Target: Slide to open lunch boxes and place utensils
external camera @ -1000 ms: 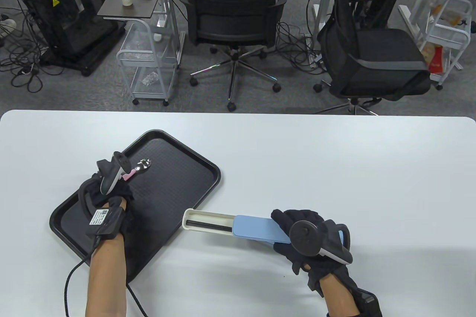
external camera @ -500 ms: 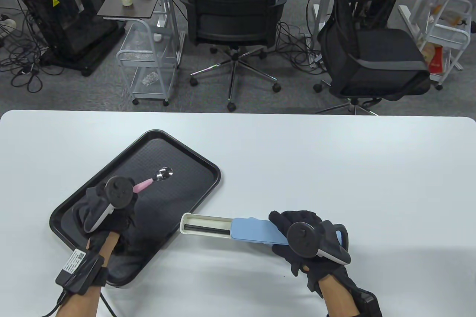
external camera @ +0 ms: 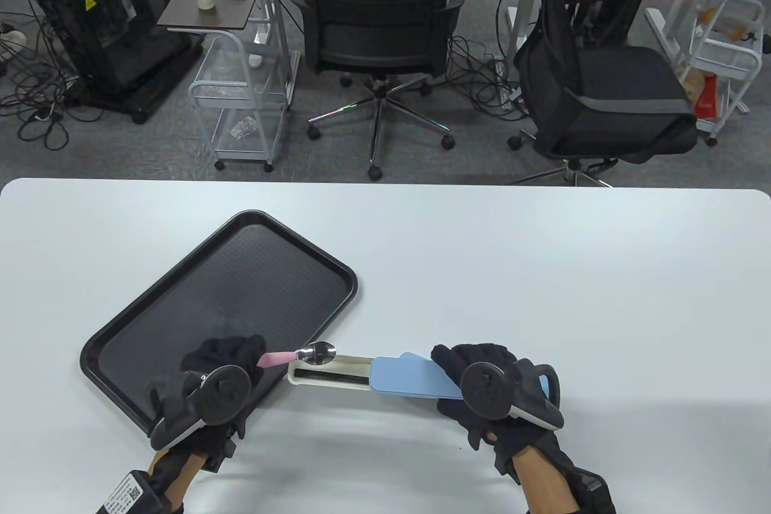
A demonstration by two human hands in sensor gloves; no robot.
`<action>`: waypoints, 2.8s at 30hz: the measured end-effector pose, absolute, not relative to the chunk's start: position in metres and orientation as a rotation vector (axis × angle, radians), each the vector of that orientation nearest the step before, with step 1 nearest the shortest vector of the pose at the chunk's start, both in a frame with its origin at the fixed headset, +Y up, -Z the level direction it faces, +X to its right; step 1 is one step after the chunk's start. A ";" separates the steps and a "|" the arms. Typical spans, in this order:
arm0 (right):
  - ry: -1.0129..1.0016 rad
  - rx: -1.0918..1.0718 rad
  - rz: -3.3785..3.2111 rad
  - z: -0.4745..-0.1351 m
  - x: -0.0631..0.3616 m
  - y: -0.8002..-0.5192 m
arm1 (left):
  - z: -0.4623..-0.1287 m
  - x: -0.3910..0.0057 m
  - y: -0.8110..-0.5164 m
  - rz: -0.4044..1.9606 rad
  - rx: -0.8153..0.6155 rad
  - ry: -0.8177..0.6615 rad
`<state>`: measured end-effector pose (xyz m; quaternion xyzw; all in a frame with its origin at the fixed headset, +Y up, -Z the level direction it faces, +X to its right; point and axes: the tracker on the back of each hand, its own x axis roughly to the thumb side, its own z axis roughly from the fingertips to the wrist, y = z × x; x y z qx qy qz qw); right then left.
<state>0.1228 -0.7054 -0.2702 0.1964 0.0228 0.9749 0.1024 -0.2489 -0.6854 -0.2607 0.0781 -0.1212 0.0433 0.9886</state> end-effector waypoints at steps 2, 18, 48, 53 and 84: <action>0.067 0.583 2.878 -0.269 0.122 -0.705 | -0.259 -0.245 -0.687 0.076 0.140 -0.272; 0.056 0.664 2.872 -0.264 0.111 -0.705 | -0.250 -0.222 -0.694 -0.040 0.124 -0.356; 0.160 0.779 2.795 -0.258 0.088 -0.710 | -0.239 -0.195 -0.700 -0.037 0.150 -0.475; 0.142 0.754 2.799 -0.259 0.093 -0.708 | -0.243 -0.209 -0.694 0.018 0.156 -0.420; -0.091 0.818 2.821 -0.241 0.059 -0.703 | -0.231 -0.178 -0.701 0.100 0.166 -0.595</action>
